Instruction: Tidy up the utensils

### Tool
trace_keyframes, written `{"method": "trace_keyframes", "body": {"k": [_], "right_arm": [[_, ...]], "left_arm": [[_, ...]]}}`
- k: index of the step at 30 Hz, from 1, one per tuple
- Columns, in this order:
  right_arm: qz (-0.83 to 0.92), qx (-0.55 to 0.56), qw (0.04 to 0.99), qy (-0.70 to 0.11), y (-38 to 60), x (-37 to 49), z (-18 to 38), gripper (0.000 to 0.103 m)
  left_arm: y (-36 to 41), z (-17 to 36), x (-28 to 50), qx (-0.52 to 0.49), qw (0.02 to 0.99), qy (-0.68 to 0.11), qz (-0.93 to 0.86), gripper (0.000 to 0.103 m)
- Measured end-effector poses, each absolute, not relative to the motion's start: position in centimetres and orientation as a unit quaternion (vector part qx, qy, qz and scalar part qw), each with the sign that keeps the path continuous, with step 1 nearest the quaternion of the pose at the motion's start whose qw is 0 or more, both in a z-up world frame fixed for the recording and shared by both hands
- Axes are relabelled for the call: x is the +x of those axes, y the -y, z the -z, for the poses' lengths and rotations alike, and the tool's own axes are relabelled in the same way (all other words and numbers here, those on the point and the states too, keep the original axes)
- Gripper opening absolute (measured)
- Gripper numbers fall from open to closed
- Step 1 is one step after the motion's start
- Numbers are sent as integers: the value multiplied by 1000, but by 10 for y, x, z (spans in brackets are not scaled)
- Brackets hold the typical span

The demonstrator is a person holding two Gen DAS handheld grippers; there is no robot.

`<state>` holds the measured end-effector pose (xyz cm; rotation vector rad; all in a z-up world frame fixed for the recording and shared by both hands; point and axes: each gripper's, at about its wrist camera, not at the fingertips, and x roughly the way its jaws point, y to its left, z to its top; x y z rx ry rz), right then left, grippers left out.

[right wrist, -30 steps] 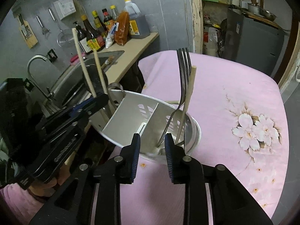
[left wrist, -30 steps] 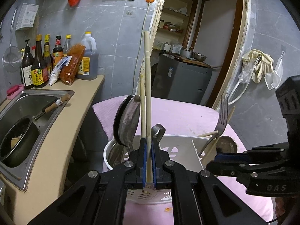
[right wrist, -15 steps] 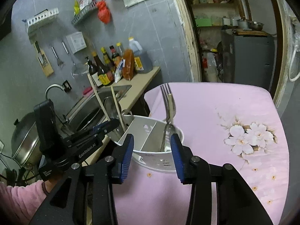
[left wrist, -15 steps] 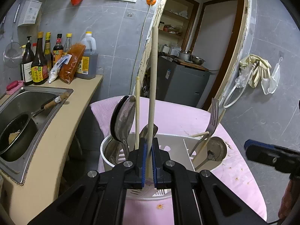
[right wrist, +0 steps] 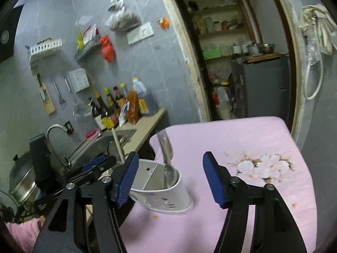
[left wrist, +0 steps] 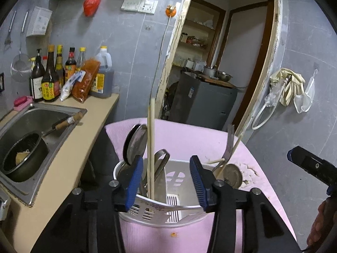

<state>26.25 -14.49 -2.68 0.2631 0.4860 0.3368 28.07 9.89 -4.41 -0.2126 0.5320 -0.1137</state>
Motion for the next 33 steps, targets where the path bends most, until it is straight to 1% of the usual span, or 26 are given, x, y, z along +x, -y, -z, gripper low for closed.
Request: {"method": "trace_keyframes", "body": {"k": [2, 3, 5, 8, 9, 11, 13, 14, 21, 28, 33], "right_arm": [[-154, 135, 952, -227, 157, 256, 23, 68], [-152, 137, 953, -221, 162, 252, 21, 69], [-149, 139, 955, -214, 170, 245, 18, 72], [-150, 141, 957, -202, 184, 231, 14, 80], [-151, 140, 958, -199, 189, 226, 12, 82], [-155, 138, 959, -194, 196, 216, 9, 83], [-157, 135, 959, -191, 204, 205, 5, 87], [-157, 133, 960, -189, 207, 200, 4, 90], [-142, 115, 968, -170, 222, 152, -7, 95], [-110, 105, 973, -174, 226, 98, 1, 96], [-81, 105, 976, -175, 223, 60, 8, 96]], "left_arm": [[-94, 36, 273, -104, 961, -251, 51, 57], [-92, 33, 268, -105, 963, -244, 48, 59], [-88, 26, 260, -107, 965, -234, 41, 69], [-79, 17, 241, -110, 970, -217, 28, 80], [-76, 15, 236, -110, 970, -214, 25, 82], [-68, 9, 221, -109, 972, -205, 17, 90], [-60, 4, 206, -110, 974, -197, 10, 94], [-56, 2, 198, -110, 975, -193, 7, 96], [-35, -11, 148, -104, 979, -175, -12, 102], [-28, -14, 104, -87, 981, -171, -7, 102], [-28, -9, 73, -76, 980, -182, 11, 102]]}}
